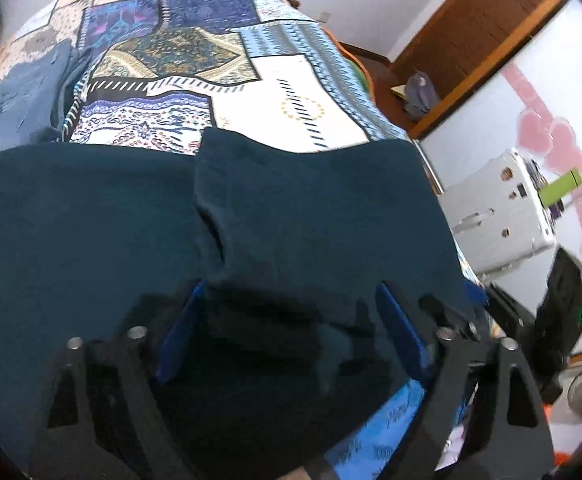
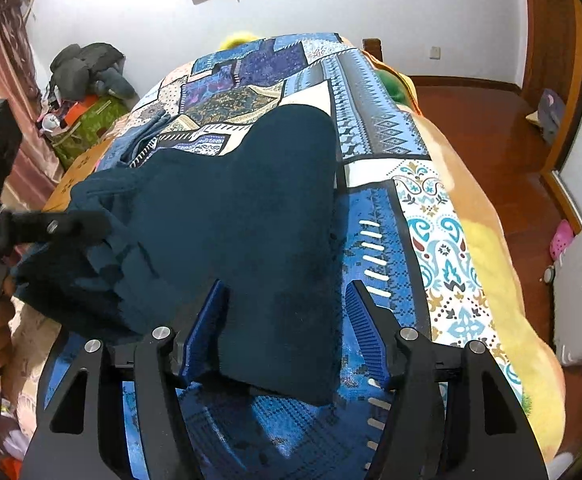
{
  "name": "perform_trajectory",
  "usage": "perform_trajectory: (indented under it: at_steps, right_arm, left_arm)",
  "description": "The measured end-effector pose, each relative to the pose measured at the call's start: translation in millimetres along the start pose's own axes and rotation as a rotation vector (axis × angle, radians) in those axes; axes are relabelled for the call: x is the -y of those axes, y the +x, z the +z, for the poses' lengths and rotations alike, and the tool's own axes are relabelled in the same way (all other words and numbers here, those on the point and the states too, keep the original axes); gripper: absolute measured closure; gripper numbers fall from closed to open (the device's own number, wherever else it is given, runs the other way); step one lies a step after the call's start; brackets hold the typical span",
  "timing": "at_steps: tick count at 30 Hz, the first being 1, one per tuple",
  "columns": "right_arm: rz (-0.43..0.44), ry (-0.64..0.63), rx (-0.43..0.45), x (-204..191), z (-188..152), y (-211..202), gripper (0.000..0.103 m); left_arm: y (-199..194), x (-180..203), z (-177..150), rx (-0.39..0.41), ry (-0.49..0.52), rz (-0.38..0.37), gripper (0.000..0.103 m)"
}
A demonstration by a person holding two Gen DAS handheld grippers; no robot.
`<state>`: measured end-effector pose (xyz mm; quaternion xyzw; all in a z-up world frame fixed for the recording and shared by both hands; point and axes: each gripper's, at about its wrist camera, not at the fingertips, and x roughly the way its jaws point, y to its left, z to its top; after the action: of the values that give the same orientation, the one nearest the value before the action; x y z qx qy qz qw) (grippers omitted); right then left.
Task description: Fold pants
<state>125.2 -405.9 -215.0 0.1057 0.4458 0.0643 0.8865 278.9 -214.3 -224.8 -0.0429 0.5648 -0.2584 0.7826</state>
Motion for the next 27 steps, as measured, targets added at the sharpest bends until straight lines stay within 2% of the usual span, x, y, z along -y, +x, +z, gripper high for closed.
perform_trajectory:
  at_steps: [1,2,3,5,8,11,16,19,23,27]
  right_arm:
    - [-0.002,-0.002,0.001,-0.4,-0.8,-0.6,0.044]
    - [-0.005,-0.005,0.002,-1.0,-1.0,-1.0,0.044]
    - [-0.007,-0.007,0.003,-1.2,-1.2,-1.2,0.044]
    - [-0.005,-0.005,0.003,-0.6,-1.4,-1.0,0.044]
    - [-0.004,-0.001,-0.003,-0.2,-0.7,-1.7,0.044]
    - [-0.003,-0.009,-0.01,-1.6,2.3,-3.1,0.044]
    - [-0.004,-0.033,-0.001,-9.5,6.9,-11.2,0.044]
    - [-0.006,-0.04,0.01,-15.2,10.1,-15.1,0.043]
    - [-0.019,-0.046,0.021,-23.3,16.3,-14.9,0.043]
    - [-0.026,-0.062,0.046,-31.5,26.4,-14.1,0.043]
  left_arm:
    - [2.1,-1.3,2.9,0.004,-0.01,0.013,0.029]
    - [3.5,-2.6,4.8,0.012,-0.014,0.034,0.04]
    - [4.5,-2.7,5.4,0.028,-0.012,0.074,0.057]
    - [5.7,-2.5,4.7,0.045,0.007,0.133,0.071]
    - [-3.2,3.5,-1.3,0.094,0.051,0.148,0.078]
    - [-19.6,16.9,-5.8,0.16,0.113,0.173,0.081]
    - [-56.7,39.4,-18.8,0.315,0.214,0.228,0.081]
    - [-69.0,34.6,-25.4,0.349,0.204,0.225,0.081]
    - [-62.0,11.7,-31.4,0.305,0.171,0.255,0.081]
    - [-50.8,-15.0,-39.0,0.21,0.101,0.221,0.08]
